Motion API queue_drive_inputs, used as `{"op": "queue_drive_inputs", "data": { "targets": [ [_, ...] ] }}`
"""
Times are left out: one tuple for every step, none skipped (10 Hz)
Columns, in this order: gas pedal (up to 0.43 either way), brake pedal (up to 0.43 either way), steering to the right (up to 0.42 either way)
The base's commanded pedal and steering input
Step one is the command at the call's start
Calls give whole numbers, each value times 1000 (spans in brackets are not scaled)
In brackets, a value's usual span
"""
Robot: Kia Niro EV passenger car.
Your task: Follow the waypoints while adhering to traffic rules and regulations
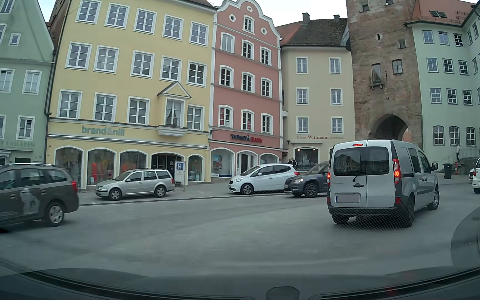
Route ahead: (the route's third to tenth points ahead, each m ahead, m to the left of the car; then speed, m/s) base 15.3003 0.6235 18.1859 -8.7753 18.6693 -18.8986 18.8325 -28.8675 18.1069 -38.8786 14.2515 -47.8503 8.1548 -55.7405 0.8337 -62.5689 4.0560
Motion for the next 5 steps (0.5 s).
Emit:
{"op": "queue_drive_inputs", "data": {
  "targets": [
    [0, 201, 259],
    [0, 201, 263],
    [0, 201, 264],
    [0, 201, 264],
    [0, 201, 268]
  ]
}}
